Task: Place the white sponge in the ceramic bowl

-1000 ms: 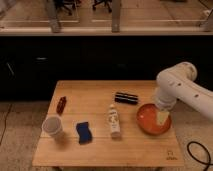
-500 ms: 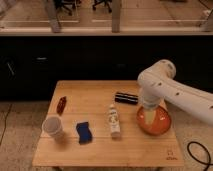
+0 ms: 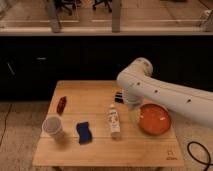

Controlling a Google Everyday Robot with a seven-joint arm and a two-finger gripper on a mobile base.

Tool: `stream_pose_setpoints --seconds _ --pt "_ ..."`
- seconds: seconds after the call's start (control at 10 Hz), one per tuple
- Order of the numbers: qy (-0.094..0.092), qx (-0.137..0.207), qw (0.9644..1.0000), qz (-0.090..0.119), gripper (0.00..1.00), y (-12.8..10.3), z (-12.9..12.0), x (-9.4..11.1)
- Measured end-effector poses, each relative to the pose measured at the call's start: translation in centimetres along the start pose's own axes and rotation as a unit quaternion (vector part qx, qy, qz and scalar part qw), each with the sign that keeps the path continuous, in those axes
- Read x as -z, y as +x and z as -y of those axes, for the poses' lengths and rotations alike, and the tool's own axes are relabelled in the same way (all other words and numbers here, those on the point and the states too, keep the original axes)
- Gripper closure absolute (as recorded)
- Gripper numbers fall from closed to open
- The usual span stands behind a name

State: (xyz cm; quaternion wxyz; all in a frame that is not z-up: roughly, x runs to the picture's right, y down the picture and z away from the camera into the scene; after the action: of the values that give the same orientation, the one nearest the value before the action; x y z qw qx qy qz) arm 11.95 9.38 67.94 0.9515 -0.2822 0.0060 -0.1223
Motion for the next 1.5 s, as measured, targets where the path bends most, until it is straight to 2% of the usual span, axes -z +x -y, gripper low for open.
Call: stream_pose_setpoints --seconds 0.2,0.6,0.8,1.3,1.5 --pt "0.000 0.025 0.9997 0.001 0.20 -1.5 0.2 -0.2" --pt "0.009 0.065 0.9977 0.016 0.20 -6.1 1.6 -0.8" --pt "0.008 0.082 0.9965 0.018 0.20 -6.6 1.8 -1.1" --pt "0.014 0.135 0.9899 0.041 0.20 -10.2 3.0 -1.6" --pt "0.014 0.154 0.9870 0.044 0.20 -10.5 3.1 -2.0"
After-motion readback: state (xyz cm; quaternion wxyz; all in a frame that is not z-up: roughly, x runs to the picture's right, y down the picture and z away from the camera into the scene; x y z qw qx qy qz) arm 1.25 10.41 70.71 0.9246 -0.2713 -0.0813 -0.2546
